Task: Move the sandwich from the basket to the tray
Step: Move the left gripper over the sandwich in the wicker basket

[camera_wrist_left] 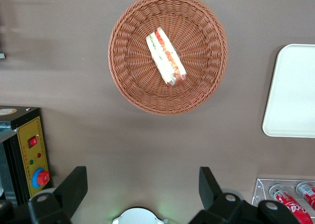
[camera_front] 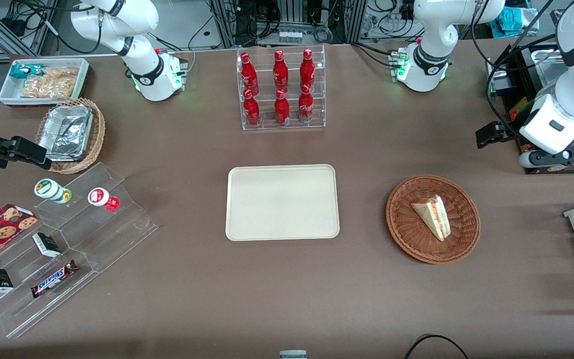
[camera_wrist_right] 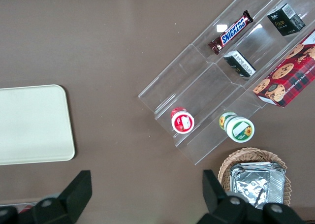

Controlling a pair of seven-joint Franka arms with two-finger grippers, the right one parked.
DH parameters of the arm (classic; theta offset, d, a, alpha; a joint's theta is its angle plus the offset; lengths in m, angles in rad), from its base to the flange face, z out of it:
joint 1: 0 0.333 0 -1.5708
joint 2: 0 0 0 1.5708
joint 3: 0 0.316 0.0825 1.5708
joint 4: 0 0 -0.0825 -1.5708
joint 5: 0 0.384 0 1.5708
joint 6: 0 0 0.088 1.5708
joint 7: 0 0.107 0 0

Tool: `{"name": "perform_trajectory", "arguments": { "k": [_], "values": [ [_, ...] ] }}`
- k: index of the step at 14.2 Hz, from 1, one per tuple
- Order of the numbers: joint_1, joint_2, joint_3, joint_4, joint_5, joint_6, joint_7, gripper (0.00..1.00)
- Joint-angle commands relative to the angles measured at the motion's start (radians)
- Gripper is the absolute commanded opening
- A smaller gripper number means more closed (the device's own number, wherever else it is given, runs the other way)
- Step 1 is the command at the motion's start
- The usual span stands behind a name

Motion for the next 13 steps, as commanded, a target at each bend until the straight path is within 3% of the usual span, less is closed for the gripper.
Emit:
{"name": "perform_trajectory", "arguments": {
  "k": [1,6,13],
  "values": [
    [-0.015,0.013,0.002,0.026,0.004,0.016,0.010,1.00],
    [-0.015,0.095,-0.019,-0.024,0.012,0.070,0.009,1.00],
    [-0.015,0.097,-0.019,-0.360,0.016,0.500,-0.014,1.00]
  ]
}}
